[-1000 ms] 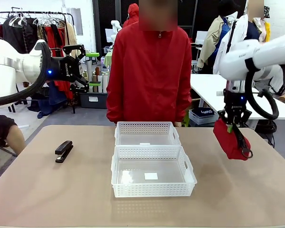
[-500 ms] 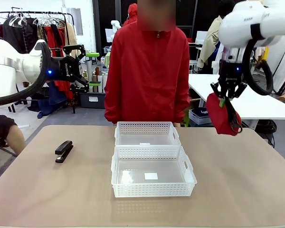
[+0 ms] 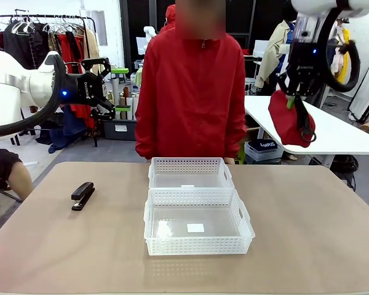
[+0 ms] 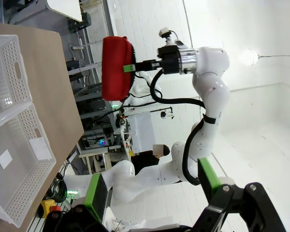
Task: Distribute items into two baskets.
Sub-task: Pick up the Pencil pouch that the person points to.
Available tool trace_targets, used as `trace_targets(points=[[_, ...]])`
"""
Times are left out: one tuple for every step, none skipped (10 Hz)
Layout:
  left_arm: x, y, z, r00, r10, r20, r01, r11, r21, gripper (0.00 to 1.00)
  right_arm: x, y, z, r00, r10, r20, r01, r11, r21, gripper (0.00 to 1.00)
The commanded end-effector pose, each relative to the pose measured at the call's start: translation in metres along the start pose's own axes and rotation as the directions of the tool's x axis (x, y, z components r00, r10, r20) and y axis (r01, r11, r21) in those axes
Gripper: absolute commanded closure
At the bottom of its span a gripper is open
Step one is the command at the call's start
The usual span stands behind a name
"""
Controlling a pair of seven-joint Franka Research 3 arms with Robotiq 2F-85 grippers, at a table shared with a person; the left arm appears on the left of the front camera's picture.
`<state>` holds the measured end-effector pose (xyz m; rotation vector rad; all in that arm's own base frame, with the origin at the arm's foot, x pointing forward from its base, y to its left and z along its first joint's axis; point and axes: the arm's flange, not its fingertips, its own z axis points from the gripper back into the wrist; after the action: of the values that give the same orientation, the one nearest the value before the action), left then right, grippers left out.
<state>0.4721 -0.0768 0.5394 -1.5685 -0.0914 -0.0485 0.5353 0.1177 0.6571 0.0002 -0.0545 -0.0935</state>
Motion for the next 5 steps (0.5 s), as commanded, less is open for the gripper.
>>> trace_targets(points=[[0.000, -0.003, 0.001, 1.000, 0.003, 0.003, -0.003, 1.000, -0.005, 0.00, 0.002, 0.004, 0.025, 1.000, -0.007, -0.008, 0.007, 1.000, -0.024, 1.00], [0.000, -0.003, 0.001, 1.000, 0.003, 0.003, -0.003, 1.000, -0.005, 0.00, 0.000, 0.003, 0.035, 1.000, -0.004, -0.018, 0.004, 1.000, -0.017, 1.00], [0.000, -0.003, 0.001, 1.000, 0.003, 0.003, -0.003, 1.000, -0.005, 0.00, -0.002, 0.002, 0.041, 1.000, 0.007, -0.011, -0.007, 1.000, -0.005, 1.00], [0.000, -0.003, 0.001, 1.000, 0.003, 0.003, -0.003, 1.000, -0.005, 0.00, -0.003, -0.001, 0.041, 0.999, 0.011, 0.030, -0.011, 1.000, -0.001, 1.00], [0.000, -0.003, 0.001, 1.000, 0.003, 0.003, -0.003, 1.000, -0.005, 0.00, -0.008, -0.003, 0.035, 1.000, 0.001, -0.009, -0.001, 1.000, -0.002, 1.00]])
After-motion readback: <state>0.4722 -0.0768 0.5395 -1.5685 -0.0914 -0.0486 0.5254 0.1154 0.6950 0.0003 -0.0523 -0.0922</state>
